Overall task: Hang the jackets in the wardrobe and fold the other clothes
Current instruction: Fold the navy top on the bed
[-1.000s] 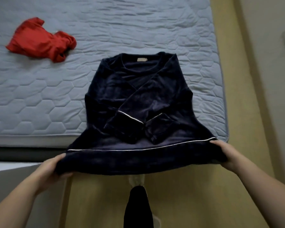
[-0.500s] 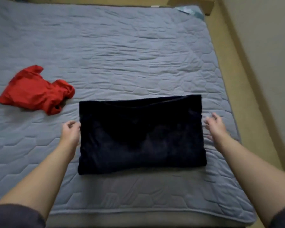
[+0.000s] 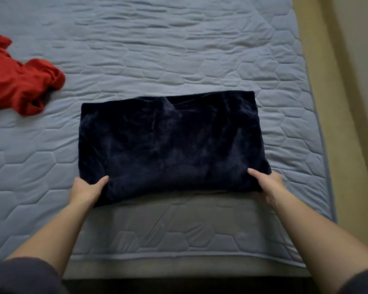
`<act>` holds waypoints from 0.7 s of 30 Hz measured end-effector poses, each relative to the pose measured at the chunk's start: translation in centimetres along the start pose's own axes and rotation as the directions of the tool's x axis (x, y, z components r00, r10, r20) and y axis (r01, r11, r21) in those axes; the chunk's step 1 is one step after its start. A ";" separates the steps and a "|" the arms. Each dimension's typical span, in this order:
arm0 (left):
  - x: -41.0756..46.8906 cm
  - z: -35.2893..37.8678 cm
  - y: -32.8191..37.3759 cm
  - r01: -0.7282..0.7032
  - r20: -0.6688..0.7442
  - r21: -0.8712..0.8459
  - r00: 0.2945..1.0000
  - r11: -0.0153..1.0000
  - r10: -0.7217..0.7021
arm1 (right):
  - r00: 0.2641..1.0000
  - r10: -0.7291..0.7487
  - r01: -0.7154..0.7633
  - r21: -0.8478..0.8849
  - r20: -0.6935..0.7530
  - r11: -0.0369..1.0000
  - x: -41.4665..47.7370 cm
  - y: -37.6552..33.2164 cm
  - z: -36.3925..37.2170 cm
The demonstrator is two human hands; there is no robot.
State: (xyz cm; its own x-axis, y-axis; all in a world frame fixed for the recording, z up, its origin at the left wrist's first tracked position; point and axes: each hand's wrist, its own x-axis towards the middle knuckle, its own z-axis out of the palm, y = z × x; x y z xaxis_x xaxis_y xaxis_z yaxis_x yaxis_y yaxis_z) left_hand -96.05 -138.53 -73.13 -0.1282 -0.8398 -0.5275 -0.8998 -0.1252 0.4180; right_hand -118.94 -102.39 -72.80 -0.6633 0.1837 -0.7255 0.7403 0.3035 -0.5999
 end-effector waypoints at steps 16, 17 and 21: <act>-14.2 -1.8 -7.4 -0.295 -0.085 0.508 0.918 0.809 0.388 | 0.827 -0.527 0.338 -0.922 0.195 0.189 -9.5 10.4 -7.6; -14.8 -0.6 -6.0 -0.456 -0.004 0.514 0.846 0.726 0.534 | 0.734 -0.605 0.466 -0.877 0.310 0.116 -10.2 9.5 -5.7; -14.5 5.4 -1.4 -0.782 0.300 0.533 0.533 0.324 0.792 | 0.480 -0.613 0.720 -0.681 0.628 -0.134 -10.9 7.9 3.2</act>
State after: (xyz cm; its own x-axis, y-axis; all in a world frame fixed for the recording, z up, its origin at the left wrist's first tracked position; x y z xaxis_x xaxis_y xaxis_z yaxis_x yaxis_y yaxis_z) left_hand -95.24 -123.33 -70.08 -0.9056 -0.3878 -0.1719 -0.4135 0.8975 0.1533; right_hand -105.52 -105.01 -70.67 -0.7027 -0.6851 -0.1922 -0.6519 0.7281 -0.2120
